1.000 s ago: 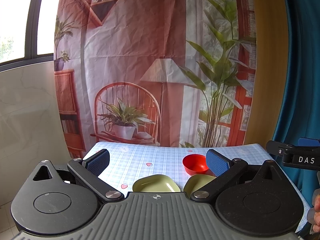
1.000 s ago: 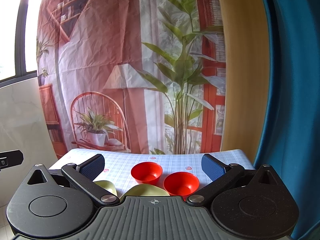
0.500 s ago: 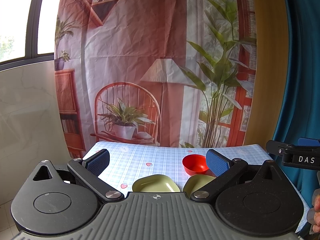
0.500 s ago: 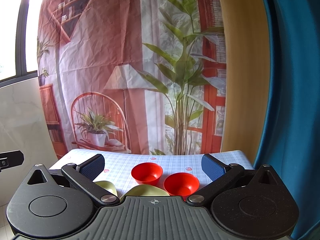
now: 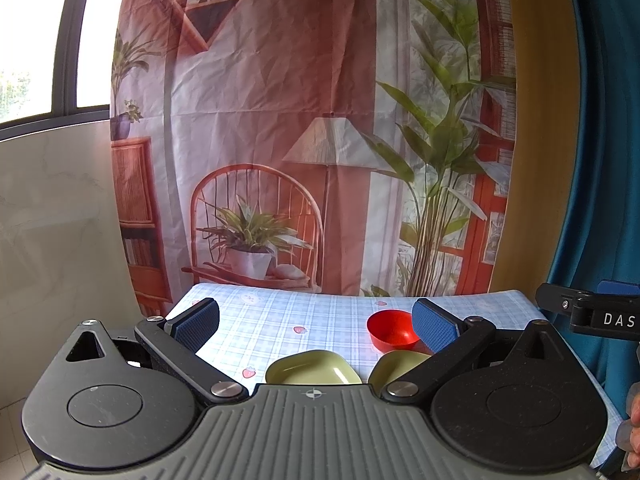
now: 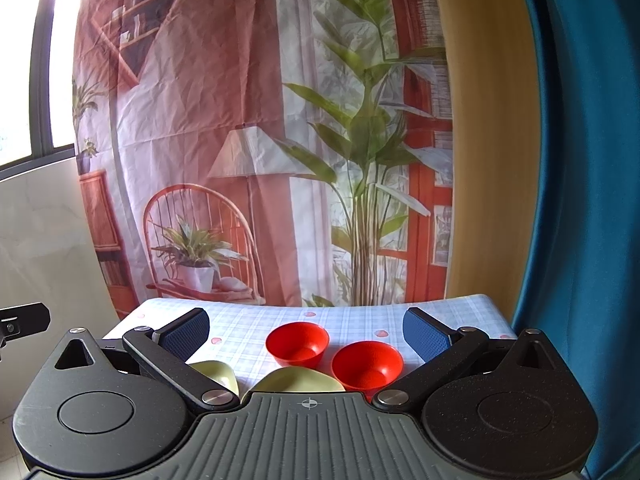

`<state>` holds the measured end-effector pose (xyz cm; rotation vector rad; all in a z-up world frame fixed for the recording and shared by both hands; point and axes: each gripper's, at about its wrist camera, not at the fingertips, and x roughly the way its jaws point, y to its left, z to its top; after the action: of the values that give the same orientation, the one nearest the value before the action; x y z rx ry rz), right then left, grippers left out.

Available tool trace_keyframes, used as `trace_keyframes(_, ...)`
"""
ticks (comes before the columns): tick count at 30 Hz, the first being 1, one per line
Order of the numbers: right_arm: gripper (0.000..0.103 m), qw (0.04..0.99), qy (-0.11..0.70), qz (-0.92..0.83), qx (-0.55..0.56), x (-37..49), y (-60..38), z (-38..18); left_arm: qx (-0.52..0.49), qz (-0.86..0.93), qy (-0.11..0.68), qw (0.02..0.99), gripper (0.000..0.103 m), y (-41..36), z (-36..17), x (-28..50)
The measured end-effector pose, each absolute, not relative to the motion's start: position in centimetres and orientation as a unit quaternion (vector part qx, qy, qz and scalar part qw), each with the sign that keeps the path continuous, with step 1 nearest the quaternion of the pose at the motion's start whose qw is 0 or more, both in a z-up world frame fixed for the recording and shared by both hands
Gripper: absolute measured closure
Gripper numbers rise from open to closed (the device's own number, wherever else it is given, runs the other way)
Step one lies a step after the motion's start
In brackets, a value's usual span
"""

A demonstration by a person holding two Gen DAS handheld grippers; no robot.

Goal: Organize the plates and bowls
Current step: 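Move both grippers down toward the olive-green plate resting on the orange plate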

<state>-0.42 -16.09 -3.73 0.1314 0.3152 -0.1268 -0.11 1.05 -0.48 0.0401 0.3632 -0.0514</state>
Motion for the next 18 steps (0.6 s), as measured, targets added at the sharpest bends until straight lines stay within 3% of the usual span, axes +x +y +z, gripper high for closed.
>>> trace_keyframes(10, 0.000, 0.987, 0.127, -0.059, 0.080, 1.8, -17.2, -4.3, 0.040, -0.007, 0.167, 0.985, 0.000, 0.9, -1.4, 1.7)
trace_keyframes(18, 0.000, 0.994, 0.057, -0.077, 0.051, 4.7, -17.6, -5.0, 0.021, -0.016, 0.133, 0.991, 0.000, 2.2, -3.4, 3.4)
